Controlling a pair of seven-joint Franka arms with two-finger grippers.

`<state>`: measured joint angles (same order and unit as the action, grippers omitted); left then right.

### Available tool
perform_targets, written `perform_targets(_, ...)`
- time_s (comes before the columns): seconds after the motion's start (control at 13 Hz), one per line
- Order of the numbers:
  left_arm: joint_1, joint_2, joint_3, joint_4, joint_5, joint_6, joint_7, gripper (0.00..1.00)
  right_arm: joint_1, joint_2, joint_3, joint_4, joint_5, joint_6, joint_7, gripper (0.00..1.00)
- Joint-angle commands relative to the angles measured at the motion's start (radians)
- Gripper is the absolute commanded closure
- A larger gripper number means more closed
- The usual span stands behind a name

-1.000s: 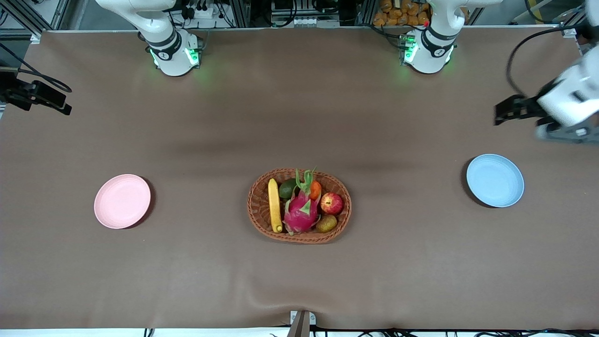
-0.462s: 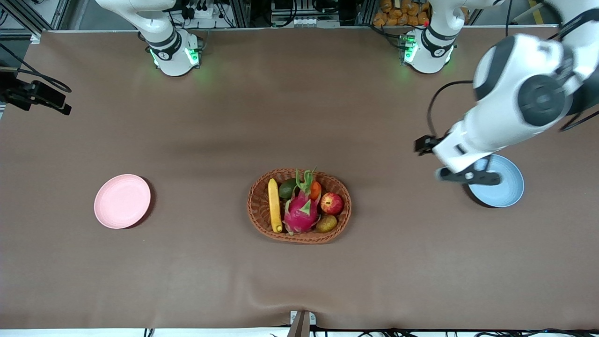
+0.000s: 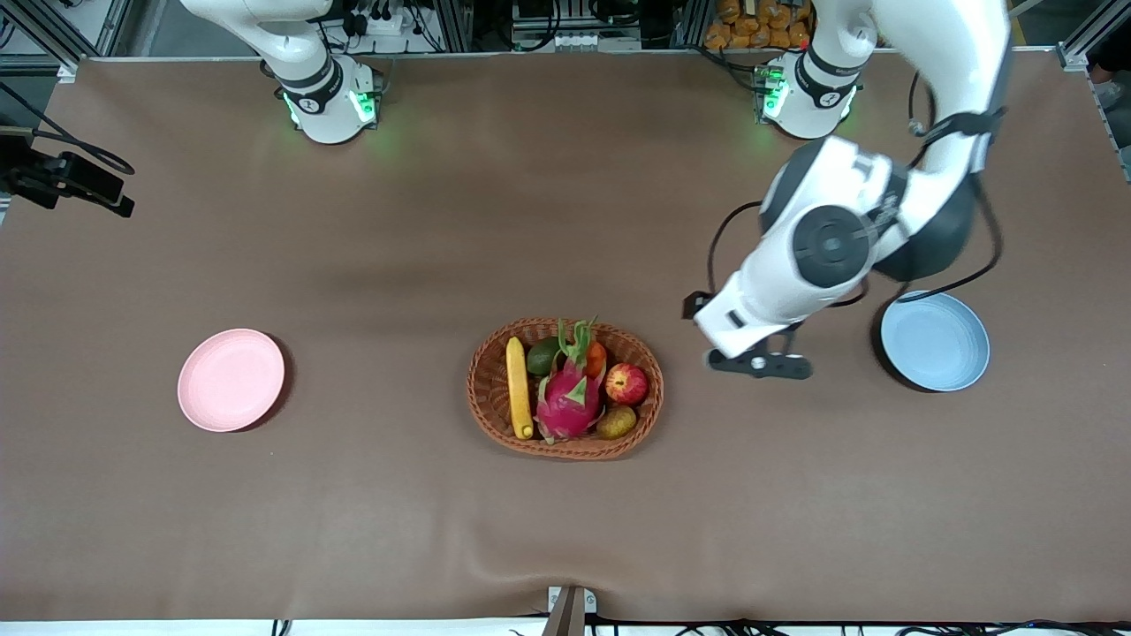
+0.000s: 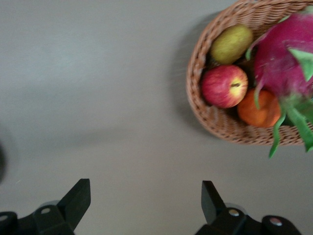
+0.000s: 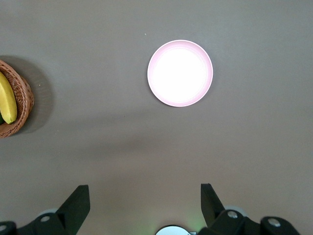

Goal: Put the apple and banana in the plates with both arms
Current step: 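Move the left gripper over the blue plate toward the fruit basket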

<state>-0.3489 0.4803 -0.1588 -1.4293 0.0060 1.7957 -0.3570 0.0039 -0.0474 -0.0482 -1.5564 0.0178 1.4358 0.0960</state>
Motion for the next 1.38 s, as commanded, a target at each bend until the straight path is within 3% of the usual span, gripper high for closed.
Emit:
perform_targets(0.0, -0.048, 0.087, 0.008, 0.039, -0.001, 0.092, -0.013, 0.00, -0.005, -0.020, 0.004, -0.014, -0.012, 0.003, -0.009, 0.00)
perform_targets(0.31, -0.088, 0.188, 0.010, 0.039, -0.003, 0.262, 0.003, 0.00, -0.004, -0.019, 0.004, -0.011, -0.010, 0.006, -0.009, 0.00)
perform_targets(0.69, -0.149, 0.250, 0.018, 0.038, 0.002, 0.373, 0.009, 0.00, -0.007, -0.019, 0.004, -0.013, -0.009, 0.001, -0.009, 0.00)
perform_targets(1.15, -0.170, 0.288, 0.015, 0.032, 0.191, 0.442, 0.023, 0.00, -0.007, -0.019, 0.004, -0.011, -0.007, 0.001, -0.009, 0.00)
perform_targets(1.31, -0.170, 0.282, 0.015, 0.026, 0.206, 0.442, 0.029, 0.00, -0.005, -0.017, 0.004, -0.010, -0.007, 0.006, -0.009, 0.00)
